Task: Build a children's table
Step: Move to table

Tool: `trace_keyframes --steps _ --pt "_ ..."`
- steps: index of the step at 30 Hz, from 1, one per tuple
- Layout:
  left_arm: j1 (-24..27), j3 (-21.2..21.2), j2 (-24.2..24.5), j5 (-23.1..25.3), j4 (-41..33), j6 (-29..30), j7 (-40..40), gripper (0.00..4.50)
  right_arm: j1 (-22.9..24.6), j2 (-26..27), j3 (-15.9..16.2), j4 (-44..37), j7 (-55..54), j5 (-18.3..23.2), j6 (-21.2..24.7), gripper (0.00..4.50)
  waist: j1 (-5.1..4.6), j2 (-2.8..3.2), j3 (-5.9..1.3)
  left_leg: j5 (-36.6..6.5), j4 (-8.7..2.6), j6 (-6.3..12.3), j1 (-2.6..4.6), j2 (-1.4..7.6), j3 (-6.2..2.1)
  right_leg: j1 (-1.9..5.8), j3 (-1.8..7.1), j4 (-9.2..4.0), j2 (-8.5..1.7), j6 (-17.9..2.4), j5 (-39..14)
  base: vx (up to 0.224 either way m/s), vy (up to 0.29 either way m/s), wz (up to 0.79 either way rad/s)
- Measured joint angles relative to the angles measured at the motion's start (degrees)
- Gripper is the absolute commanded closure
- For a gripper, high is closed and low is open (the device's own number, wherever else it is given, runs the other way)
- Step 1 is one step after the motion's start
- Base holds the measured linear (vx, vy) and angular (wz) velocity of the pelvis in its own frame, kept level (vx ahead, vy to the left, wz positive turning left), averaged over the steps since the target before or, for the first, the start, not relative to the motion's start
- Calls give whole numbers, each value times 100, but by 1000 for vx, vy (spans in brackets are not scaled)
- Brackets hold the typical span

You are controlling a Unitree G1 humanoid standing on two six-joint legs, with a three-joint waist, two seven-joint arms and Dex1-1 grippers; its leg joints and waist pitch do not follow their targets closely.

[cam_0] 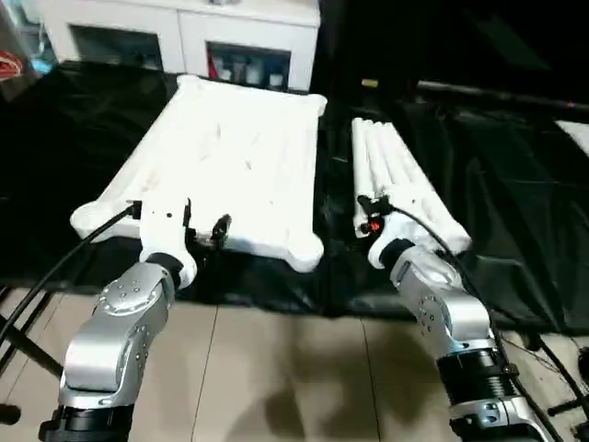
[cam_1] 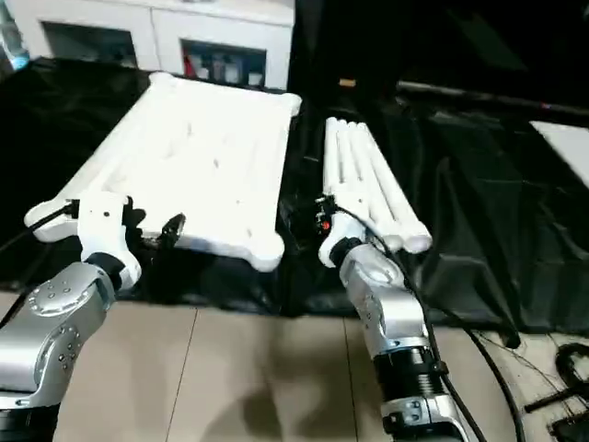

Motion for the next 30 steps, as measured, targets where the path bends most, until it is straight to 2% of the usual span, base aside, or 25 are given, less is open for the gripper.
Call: trace_keyframes --steps 2,3,4,5,6,7,8,9,10,11,12,14,16,17,18,19,20,23,24,25,26,27,28,29,30 --pt "10 -3 -8 0 -7 1 14 87 12 -21 86 -22 90 -62 -8 59 20 2 -25 -94 69 112 -56 -20 -88 85 -23 -33 13 67 -89 176 -10 21" --pt "-28 -59 -96 -10 -23 0 8 87 103 -110 91 -64 138 -80 -17 59 -24 62 -50 -223 380 717 -335 -53 -203 223 -100 -143 42 170 -139 161 65 84" --pt "25 -71 -104 -11 -98 0 6 87 127 -166 79 -56 161 -103 -12 59 -8 91 -52 -271 430 897 -418 -129 -302 328 -194 -181 44 196 -202 161 65 84" --pt "93 -9 -46 -6 -121 0 9 87 103 -142 73 -63 182 -105 -12 59 -17 99 -56 -333 452 918 -352 -188 -471 363 -289 -92 54 195 -282 211 11 80" --pt "200 141 46 16 -110 1 44 87 -9 -7 150 -84 207 -82 0 59 -60 59 -61 -401 438 865 -264 -307 -733 111 -293 504 2 172 -415 220 -129 17" --pt "264 262 127 53 -82 5 65 87 -34 153 243 -167 257 -26 15 59 -26 52 -65 -456 406 668 -129 -335 -803 -176 -247 1065 6 183 -461 220 -129 17" --pt "259 305 129 86 -80 5 68 87 -20 203 323 -245 309 13 28 59 -17 31 -76 -513 388 566 -15 -375 -818 -430 -213 1273 27 193 -461 57 -161 -20" --pt "219 271 99 87 -116 -1 62 87 -19 172 330 -291 330 68 47 59 -49 -106 -134 -582 358 410 97 -479 -745 -773 -59 1196 -13 168 -389 -111 -128 -10" --pt "194 233 92 86 -151 -9 59 87 -13 101 319 -303 333 75 56 59 -103 -254 -158 -648 367 286 200 -590 -633 -941 88 850 -87 -2 -188 -111 -128 -10" --pt "173 208 36 90 -134 -22 57 87 46 -11 267 -318 334 77 70 59 -132 -346 -130 -742 500 288 272 -652 -530 -900 285 928 -95 -99 38 -43 -62 30" --pt "170 -35 -93 71 -100 -20 20 87 268 -187 147 -315 306 67 154 59 -108 -347 -117 -771 867 708 257 -655 -468 -689 419 925 -3 -142 -115 139 -23 37" --pt "210 -117 -63 50 -102 -21 -30 87 361 -267 -20 -303 252 43 267 59 -63 -302 -104 -741 1357 653 -20 -764 -486 -417 447 686 111 -179 -109 155 -20 19" --pt "190 -79 28 53 -107 -31 -59 87 376 -212 -53 -501 239 74 310 59 -21 -156 -96 -516 1282 278 -434 -771 -502 -157 287 474 229 -219 -108 145 -6 -4" --pt "191 -67 25 52 -106 -30 -69 87 381 -177 -76 -654 195 85 328 59 20 -2 -105 -363 1001 167 -575 -655 -518 -75 151 434 309 -235 -124 146 34 -1" --pt "183 -53 41 51 -108 -29 -82 87 396 -155 -82 -840 143 95 375 59 31 229 -108 194 677 403 -680 -421 -556 0 -57 462 412 -196 -182 138 83 -9" --pt "210 14 37 29 -91 -38 -96 87 468 -34 -36 -914 110 132 443 59 39 259 -103 162 736 405 -710 -376 -526 -82 -84 597 388 -203 -237 138 83 -9" --pt "222 129 14 17 -74 -51 -102 87 480 45 59 -953 104 177 511 59 50 176 -136 127 762 423 -699 -375 -447 -221 9 755 361 -208 -220 128 84 -23" --pt "184 128 68 62 -21 -165 -128 87 643 -61 15 -1211 14 274 640 59 187 23 -196 84 748 472 -700 -372 58 -616 248 675 55 130 32 65 84 -44" --pt "163 9 117 115 20 -175 -155 87 750 -137 -77 -1270 -37 274 655 59 250 16 -199 86 719 469 -692 -376 169 -652 477 682 100 175 69 8 93 -46" --pt "128 -123 100 139 39 -186 -173 87 835 -171 -179 -1272 -87 270 673 59 306 31 -187 20 828 468 -722 -403 105 -658 646 657 118 176 76 8 93 -46" --pt "93 -291 73 193 61 -231 -183 87 916 -222 -253 -1256 -134 257 687 59 404 31 -182 -90 1091 402 -716 -455 -51 -660 809 631 127 220 113 -33 155 -59" --pt "91 -458 96 326 59 -317 -187 87 935 -236 -355 -1250 -203 186 693 59 426 76 -183 -207 1206 271 -668 -502 -317 -640 968 543 156 292 198 -53 170 -71" --pt "64 -506 112 395 57 -354 -181 87 914 -216 -388 -1274 -236 173 697 59 369 177 -198 -248 899 160 -561 -445 -431 -628 1064 461 249 323 267 -53 170 -71" --pt "14 -516 155 461 58 -373 -167 87 897 -159 -416 -1301 -287 162 717 59 283 204 -171 -254 881 151 -515 -413 -360 -633 1124 411 291 348 319 -79 166 -52" --pt "19 -458 156 492 65 -367 -139 87 891 -62 -351 -1306 -319 154 752 59 141 210 -167 -253 856 207 -508 -416 -286 -689 978 475 251 59 312 -89 160 -31"
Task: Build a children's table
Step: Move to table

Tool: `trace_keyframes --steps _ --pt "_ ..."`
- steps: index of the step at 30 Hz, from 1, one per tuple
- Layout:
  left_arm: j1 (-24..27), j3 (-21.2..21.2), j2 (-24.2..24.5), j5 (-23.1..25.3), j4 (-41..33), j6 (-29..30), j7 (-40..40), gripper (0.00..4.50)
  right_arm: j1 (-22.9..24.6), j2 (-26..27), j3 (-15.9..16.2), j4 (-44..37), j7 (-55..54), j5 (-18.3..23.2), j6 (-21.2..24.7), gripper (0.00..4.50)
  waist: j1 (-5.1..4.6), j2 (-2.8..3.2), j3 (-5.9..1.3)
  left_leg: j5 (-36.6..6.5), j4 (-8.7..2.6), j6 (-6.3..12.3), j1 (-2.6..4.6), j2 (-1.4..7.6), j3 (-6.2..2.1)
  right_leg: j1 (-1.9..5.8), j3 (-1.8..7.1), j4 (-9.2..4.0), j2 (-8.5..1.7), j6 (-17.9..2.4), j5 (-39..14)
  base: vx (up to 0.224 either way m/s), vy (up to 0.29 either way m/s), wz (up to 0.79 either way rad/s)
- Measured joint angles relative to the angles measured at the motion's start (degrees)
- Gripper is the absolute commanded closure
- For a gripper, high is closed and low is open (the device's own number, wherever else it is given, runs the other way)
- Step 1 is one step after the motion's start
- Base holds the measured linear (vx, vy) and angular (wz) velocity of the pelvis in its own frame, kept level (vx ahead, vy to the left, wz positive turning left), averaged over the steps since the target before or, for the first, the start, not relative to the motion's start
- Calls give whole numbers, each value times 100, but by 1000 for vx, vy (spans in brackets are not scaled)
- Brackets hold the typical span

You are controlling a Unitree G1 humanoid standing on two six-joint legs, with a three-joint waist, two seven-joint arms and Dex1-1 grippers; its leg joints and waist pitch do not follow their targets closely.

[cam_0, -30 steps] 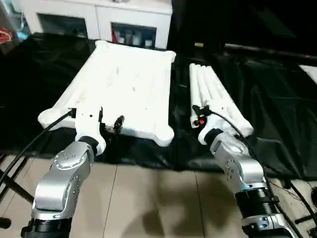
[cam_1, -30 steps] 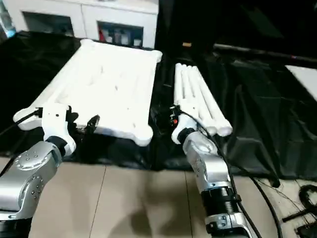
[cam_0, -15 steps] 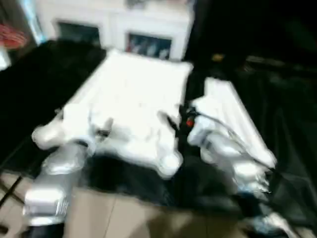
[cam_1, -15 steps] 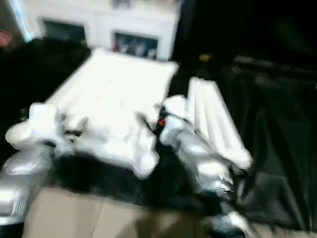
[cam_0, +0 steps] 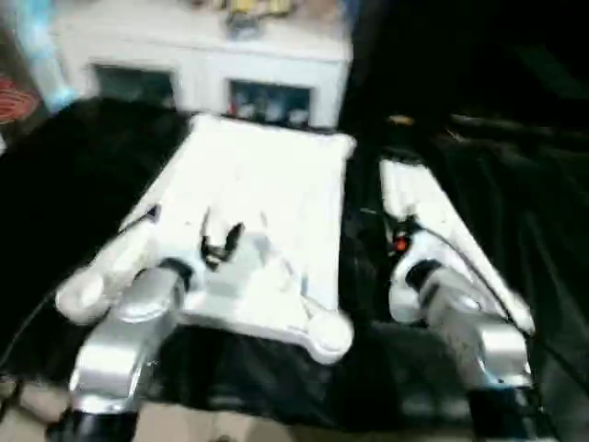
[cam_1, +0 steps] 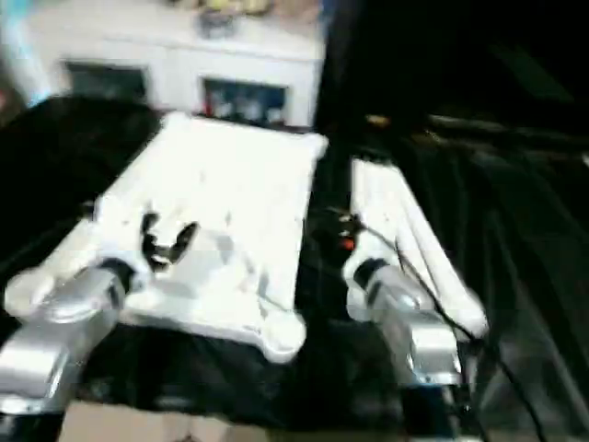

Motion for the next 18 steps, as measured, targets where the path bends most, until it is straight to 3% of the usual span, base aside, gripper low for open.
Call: trace_keyframes --steps 1,3,5,6,8,10,14,18 --pt "-5 33 -31 2 5 8 14 87 0 32 119 -3 6 -6 9 59 -130 37 21 16 0 25 -19 -14 -25 64 -271 0 -56 -129 -2 -89 160 -31" --pt "-5 130 -176 -53 16 16 73 87 -38 -55 253 -4 30 -30 45 59 -279 60 34 62 -21 54 -28 15 -49 162 -610 -1 -69 -221 -70 -68 89 -2" --pt "-6 188 -240 -97 19 24 96 87 -87 -121 300 -4 74 -70 45 59 -349 48 28 154 -103 106 -41 30 -54 212 -772 -9 -87 -248 -118 -69 28 4" --pt "-14 168 -229 -103 20 27 87 87 -144 -196 314 5 148 -86 41 59 -371 5 11 217 -155 143 -59 35 -41 231 -854 -72 -140 -193 -79 -88 -58 -2" --pt "-23 59 -216 -101 20 39 61 87 -204 -357 281 55 263 -102 5 59 -306 -17 16 292 -262 73 -82 40 -5 200 -858 -111 -151 -105 -14 -97 -71 -1" --pt "-29 -72 -182 -105 15 73 -61 87 -255 -567 261 267 535 -116 -36 59 -250 -24 24 346 -385 39 -40 55 49 170 -850 -108 -160 -79 -20 -83 -93 2" --pt "-26 -177 62 -241 11 148 -596 87 -398 -1099 434 350 1521 -45 -150 59 -185 -24 41 410 -467 -23 -7 128 99 155 -897 -106 -148 -99 -9 -26 -53 1" --pt "49 -523 640 -285 -19 101 -1399 87 -333 -1666 887 99 2736 34 -287 59 -127 -27 44 473 -476 -19 -12 196 155 156 -939 -106 -142 -168 -1 0 0 0"
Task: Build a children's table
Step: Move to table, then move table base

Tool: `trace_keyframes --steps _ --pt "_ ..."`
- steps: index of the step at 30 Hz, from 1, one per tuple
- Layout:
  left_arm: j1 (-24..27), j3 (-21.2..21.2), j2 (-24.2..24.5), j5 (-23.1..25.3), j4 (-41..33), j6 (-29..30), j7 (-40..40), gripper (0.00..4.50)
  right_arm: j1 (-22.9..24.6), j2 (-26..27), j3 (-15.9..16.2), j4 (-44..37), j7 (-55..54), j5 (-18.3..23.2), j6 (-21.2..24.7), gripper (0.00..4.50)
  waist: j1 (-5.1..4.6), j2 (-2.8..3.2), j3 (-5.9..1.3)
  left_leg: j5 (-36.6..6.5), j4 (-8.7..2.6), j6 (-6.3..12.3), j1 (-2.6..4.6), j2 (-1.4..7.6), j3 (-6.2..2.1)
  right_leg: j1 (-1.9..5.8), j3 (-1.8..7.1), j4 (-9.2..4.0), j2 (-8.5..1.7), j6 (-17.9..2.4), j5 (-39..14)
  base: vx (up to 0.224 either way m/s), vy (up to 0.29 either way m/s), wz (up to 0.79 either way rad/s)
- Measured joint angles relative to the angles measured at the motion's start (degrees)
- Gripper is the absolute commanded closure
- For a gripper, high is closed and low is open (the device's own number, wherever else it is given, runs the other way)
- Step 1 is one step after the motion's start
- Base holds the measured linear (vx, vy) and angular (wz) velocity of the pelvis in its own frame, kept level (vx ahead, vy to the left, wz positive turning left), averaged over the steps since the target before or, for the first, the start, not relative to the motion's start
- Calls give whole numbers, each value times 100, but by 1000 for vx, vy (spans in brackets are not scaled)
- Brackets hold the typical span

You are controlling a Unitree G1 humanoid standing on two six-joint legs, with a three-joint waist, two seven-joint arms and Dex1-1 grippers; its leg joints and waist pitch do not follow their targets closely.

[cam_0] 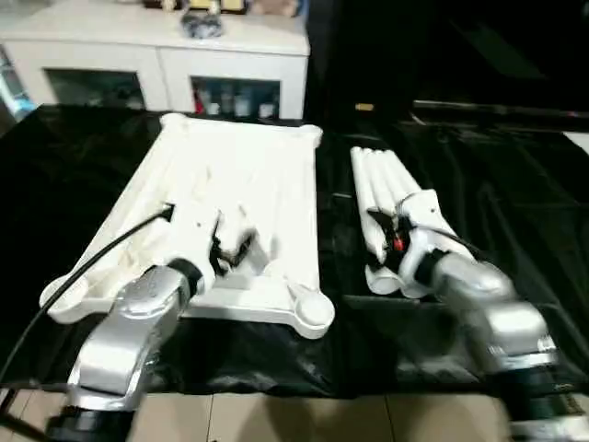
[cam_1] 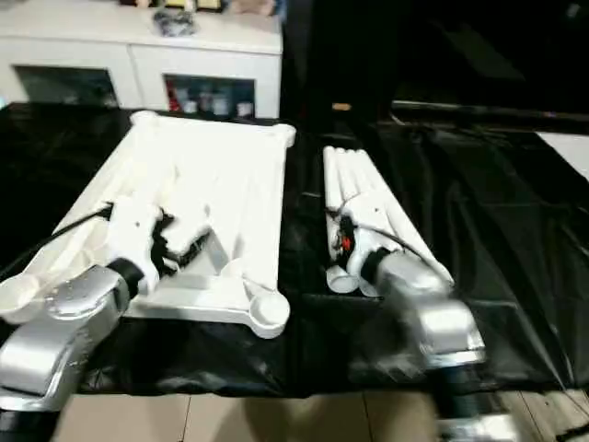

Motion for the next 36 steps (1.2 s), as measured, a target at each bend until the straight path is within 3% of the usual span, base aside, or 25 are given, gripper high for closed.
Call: trace_keyframes --steps 1,5,7,14,24,25,30,36 --pt "29 -215 298 -21 -67 -62 -346 87 51 -203 159 -71 310 10 -54 59 15 -2 1 9 0 2 -3 8 7 0 -5 -2 0 -7 -6 0 0 0" --pt "181 -692 901 -59 -209 -281 -1329 87 164 -608 304 -116 980 -20 -138 59 87 -7 3 -2 0 20 -9 11 38 -1 -3 -21 -7 -14 -15 0 0 0" --pt "171 -1076 1201 -46 -225 -481 -1946 112 132 -781 462 -121 1332 -47 -249 55 116 -9 4 -4 -1 22 -4 13 45 -1 0 -20 -9 -16 -16 0 0 0" --pt "-92 -1687 1339 158 11 -644 -2634 165 136 -986 657 -144 1668 -143 -307 55 138 -22 13 4 -2 10 24 34 82 10 8 0 -12 -21 -13 0 0 0" --pt "-734 -1919 1463 565 848 -1038 -3045 251 220 -1125 791 -232 1897 -242 -343 55 130 -7 20 10 -2 1 25 36 93 6 17 -1 -12 -29 -2 0 0 0" --pt "-779 -1932 1507 583 904 -1120 -3093 265 220 -1125 791 -241 1897 -242 -343 28 129 -3 23 10 -2 1 25 37 94 6 17 -1 -12 -28 -2 0 0 0" --pt "-979 -2060 1646 845 1286 -1390 -3308 308 251 -1135 791 -334 1902 -248 -343 4 129 23 35 10 -4 1 25 38 100 5 19 -3 -12 -29 -4 0 0 0" --pt "-1125 -2119 1673 959 1574 -1541 -3503 358 360 -1185 810 -334 1889 -353 -365 0 130 39 43 10 -4 1 27 39 105 5 24 -3 -12 -30 -4 0 0 0"
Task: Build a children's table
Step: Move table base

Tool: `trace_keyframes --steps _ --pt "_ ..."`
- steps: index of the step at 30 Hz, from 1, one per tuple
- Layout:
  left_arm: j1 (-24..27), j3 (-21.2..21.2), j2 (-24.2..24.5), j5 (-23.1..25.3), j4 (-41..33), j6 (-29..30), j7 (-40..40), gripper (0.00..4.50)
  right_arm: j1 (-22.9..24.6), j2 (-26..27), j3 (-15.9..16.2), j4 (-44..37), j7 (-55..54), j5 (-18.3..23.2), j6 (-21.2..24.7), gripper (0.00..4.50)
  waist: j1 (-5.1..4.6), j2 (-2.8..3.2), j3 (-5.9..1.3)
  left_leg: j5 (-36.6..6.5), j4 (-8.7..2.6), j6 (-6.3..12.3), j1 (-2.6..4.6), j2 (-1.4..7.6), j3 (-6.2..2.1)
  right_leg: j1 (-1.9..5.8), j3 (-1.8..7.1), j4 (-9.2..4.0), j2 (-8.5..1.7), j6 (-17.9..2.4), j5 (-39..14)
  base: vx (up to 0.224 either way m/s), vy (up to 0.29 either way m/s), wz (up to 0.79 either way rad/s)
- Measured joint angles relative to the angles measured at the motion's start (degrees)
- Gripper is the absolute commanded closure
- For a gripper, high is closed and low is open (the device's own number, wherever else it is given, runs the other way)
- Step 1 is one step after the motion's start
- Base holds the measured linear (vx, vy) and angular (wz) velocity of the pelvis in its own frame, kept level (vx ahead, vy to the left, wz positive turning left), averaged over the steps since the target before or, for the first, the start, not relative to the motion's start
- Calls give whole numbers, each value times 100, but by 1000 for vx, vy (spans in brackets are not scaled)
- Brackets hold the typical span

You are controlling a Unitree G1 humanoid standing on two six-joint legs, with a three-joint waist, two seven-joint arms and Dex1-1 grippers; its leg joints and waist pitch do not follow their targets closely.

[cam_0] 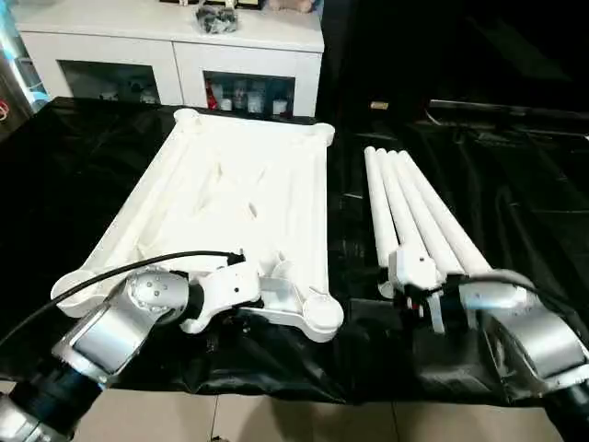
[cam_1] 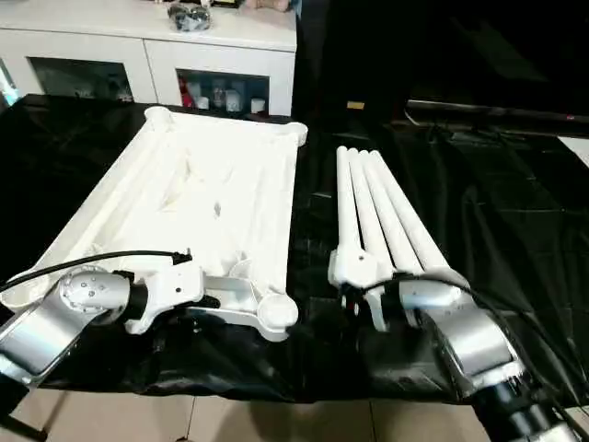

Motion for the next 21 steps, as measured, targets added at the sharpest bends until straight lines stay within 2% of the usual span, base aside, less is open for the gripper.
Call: trace_keyframes --steps 5,6,12,21 --pt "-15 -2 -8 -43 -3 4 -230 395 1 -22 13 21 -92 -125 -144 0 -48 0 0 0 -2 0 2 0 5 -1 5 0 0 0 -1 0 0 0" --pt "-10 -2 -29 -79 -33 46 -288 414 1 -7 27 68 -108 -143 -193 0 -66 0 0 -1 -3 1 1 0 6 -3 6 0 0 -1 -1 0 0 0" --pt "74 6 -104 -218 -233 309 -318 447 -4 76 51 431 -110 -238 -409 0 -155 -2 1 0 -4 1 -2 1 9 -7 6 0 0 -2 -2 0 0 0" --pt "486 151 -326 -115 -944 995 329 449 -176 186 112 1039 -109 -422 -859 0 -193 -9 5 -1 -4 2 -2 2 14 -7 10 0 1 -2 -2 0 0 0"
